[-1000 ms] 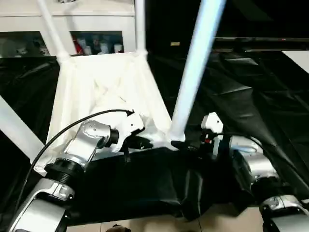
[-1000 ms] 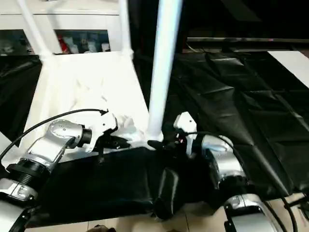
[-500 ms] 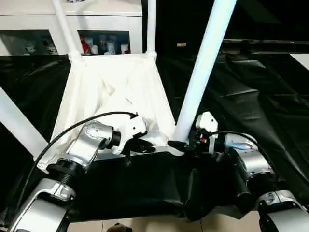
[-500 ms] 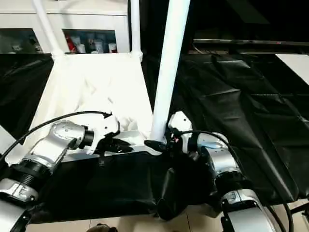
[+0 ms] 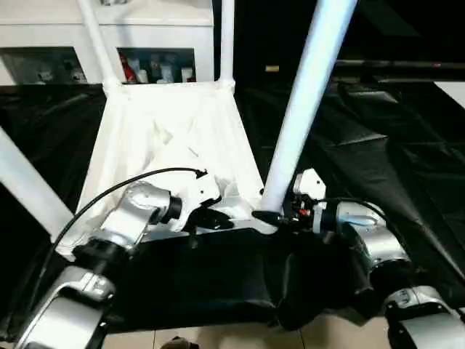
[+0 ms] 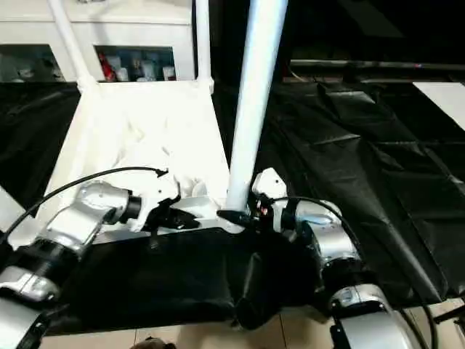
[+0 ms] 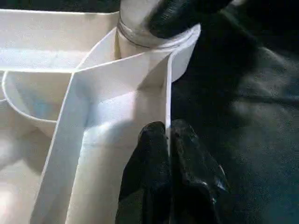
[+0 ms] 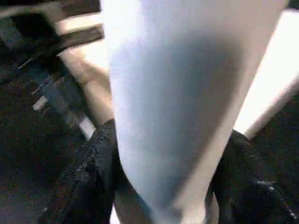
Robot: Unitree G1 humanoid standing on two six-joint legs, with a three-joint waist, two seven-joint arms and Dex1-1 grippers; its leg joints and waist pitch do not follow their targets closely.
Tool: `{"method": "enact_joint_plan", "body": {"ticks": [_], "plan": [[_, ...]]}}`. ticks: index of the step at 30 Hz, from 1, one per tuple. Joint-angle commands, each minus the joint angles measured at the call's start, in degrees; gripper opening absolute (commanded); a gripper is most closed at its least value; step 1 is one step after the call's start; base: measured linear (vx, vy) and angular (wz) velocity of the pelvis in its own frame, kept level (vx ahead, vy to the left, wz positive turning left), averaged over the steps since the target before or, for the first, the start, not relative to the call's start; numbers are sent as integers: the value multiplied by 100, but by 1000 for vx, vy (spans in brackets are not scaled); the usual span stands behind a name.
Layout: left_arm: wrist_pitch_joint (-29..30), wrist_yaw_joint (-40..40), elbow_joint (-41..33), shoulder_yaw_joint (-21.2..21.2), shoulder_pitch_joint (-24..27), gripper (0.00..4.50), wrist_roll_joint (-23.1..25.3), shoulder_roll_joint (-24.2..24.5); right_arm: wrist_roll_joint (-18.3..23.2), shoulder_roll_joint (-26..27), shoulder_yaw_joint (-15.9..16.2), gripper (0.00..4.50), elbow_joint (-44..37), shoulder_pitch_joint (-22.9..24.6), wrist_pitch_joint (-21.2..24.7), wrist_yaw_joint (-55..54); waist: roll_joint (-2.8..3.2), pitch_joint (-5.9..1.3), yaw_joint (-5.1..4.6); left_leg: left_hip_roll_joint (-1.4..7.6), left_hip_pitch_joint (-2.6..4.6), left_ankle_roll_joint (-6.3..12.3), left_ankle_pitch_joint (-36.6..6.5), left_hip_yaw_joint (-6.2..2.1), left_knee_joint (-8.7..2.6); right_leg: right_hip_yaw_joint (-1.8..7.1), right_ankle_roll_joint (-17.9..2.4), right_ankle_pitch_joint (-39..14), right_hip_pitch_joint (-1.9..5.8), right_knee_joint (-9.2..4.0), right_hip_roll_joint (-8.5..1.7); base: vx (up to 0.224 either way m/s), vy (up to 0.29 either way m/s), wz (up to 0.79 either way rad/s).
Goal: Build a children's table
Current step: Rotate leg to tighten
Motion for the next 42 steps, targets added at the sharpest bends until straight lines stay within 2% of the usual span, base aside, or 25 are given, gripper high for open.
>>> {"method": "enact_joint_plan", "body": {"ticks": [1,2,3,4,5,6,8,9,11,13,19,21,22,23,24,26,28,29,31,32,33,35,39,40,42], "plan": [[44,450,303,-91,-5,0,41,-373,-210,224,26,235,379,85,203,-764,-21,-280,-65,391,226,-292,-2280,-310,-521,223,-1084,-2574,57,-532,-418,0,0,0],[52,699,416,-92,-70,0,88,-543,-227,374,-51,226,466,60,248,-1227,-30,-263,-91,381,260,-341,-2485,-323,-526,208,-1003,-2805,33,-576,-407,0,0,0],[56,819,470,-92,-102,0,111,-624,-235,447,-88,219,508,49,269,-1450,27,-252,-110,376,272,-369,-2612,-328,-528,220,-975,-2930,-6,-587,-412,-55,6,2],[47,1213,637,-98,-213,0,189,-881,-276,684,-140,215,584,12,329,-2014,17,-229,-125,373,323,-420,-2835,-343,-520,198,-908,-3156,-37,-645,-405,-58,13,1],[32,1522,769,-105,-303,0,251,-1085,-310,876,-170,215,634,-19,365,-2436,24,-179,-194,349,365,-514,-3219,-371,-542,142,-749,-3549,-70,-700,-363,-58,13,1],[-48,1746,907,-117,-394,0,305,-1268,-355,1072,-160,215,634,-57,319,-2690,48,-177,-231,334,461,-596,-3611,-418,-526,68,-591,-3822,-101,-766,-348,0,0,0],[-81,1763,961,-115,-436,0,300,-1347,-456,1133,-69,215,591,-62,187,-2669,50,-205,-263,325,441,-565,-3768,-467,-552,27,-463,-3801,-35,-792,-365,0,0,0],[-99,1769,994,-113,-463,0,294,-1397,-529,1167,0,215,560,-64,94,-2645,86,-202,-278,332,414,-554,-3844,-479,-599,4,-432,-3685,-2,-813,-357,0,0,0],[-132,1713,1007,-88,-483,0,274,-1417,-447,1199,22,258,462,-42,8,-2323,112,-196,-295,339,442,-566,-4047,-500,-641,-38,-461,-3476,6,-829,-351,0,0,0],[-149,1610,986,-84,-463,0,275,-1356,-368,1131,9,272,396,-31,-72,-2063,96,-196,-320,339,438,-563,-4198,-506,-665,-45,-501,-3343,3,-834,-369,0,0,0],[-379,820,900,-103,-313,0,241,-891,-146,518,72,300,-2,58,-221,-744,27,-240,-293,340,340,-287,-3513,-472,-655,55,-663,-3207,56,-828,-484,0,0,0],[-394,617,811,-123,-260,0,206,-785,-109,378,103,300,-85,94,-211,-453,30,-251,-267,367,275,-192,-3194,-460,-678,83,-810,-2873,101,-780,-490,0,0,0],[-477,-57,531,-178,-100,0,59,-465,35,14,180,300,-323,184,-84,313,-3,-258,-268,374,264,-164,-3113,-445,-681,88,-854,-2774,113,-765,-480,0,0,0],[-524,-231,466,-192,-62,0,23,-383,67,-69,192,300,-374,200,-43,482,5,-275,-234,387,246,-121,-2989,-458,-684,90,-895,-2631,156,-734,-499,0,0,0],[-574,-536,356,-221,1,0,-26,-222,137,-205,209,300,-461,223,33,768,19,-283,-227,405,175,-14,-2631,-428,-699,111,-1015,-2259,192,-674,-481,0,0,0],[-641,-890,254,-240,60,0,-71,-34,203,-349,213,300,-524,230,102,1078,21,-284,-194,411,176,36,-2358,-361,-685,109,-1201,-1919,181,-620,-438,0,0,0],[-656,-1210,185,-255,88,0,-114,139,212,-473,242,300,-546,221,137,1344,0,-314,-107,410,199,110,-2019,-292,-615,139,-1370,-1676,152,-555,-473,25,-14,2],[-647,-1436,154,-249,88,0,-160,246,203,-559,273,300,-541,205,167,1565,-61,-326,-49,408,196,195,-1775,-254,-577,147,-1416,-1537,142,-514,-468,51,-28,5],[-647,-1619,142,-232,78,0,-197,338,185,-626,310,300,-525,181,206,1764,-25,-309,3,424,248,211,-1725,-208,-556,169,-1461,-1543,85,-512,-468,60,-36,13],[-645,-1652,147,-229,70,0,-199,361,172,-640,324,300,-512,170,207,1802,-21,-322,14,427,233,208,-1656,-209,-552,162,-1470,-1485,107,-488,-464,96,-47,11],[-620,-1816,114,-231,56,0,-231,490,150,-716,410,300,-493,124,247,1984,-24,-351,45,434,180,270,-1261,-218,-552,134,-1494,-1053,159,-406,-442,67,-24,1],[-608,-1844,103,-235,51,0,-240,509,154,-730,422,285,-486,108,257,2010,-23,-358,41,425,183,322,-1111,-203,-529,125,-1562,-760,155,-364,-420,29,-10,-1],[-598,-1920,92,-208,33,0,-257,542,191,-664,410,251,-416,-11,310,2063,-50,-406,60,400,117,566,-566,-193,-435,120,-1714,-2,189,-245,-429,0,0,0],[-598,-1919,92,-208,33,0,-258,542,192,-661,409,251,-415,-13,312,2064,-71,-388,62,397,99,625,-549,-182,-422,112,-1730,-5,166,-245,-416,0,0,0],[-619,-1829,124,-175,7,0,-231,514,232,-595,401,248,-417,-29,363,2112,-61,-344,57,415,109,493,-1002,-196,-456,116,-1606,-764,149,-329,-435,0,0,0]]}}
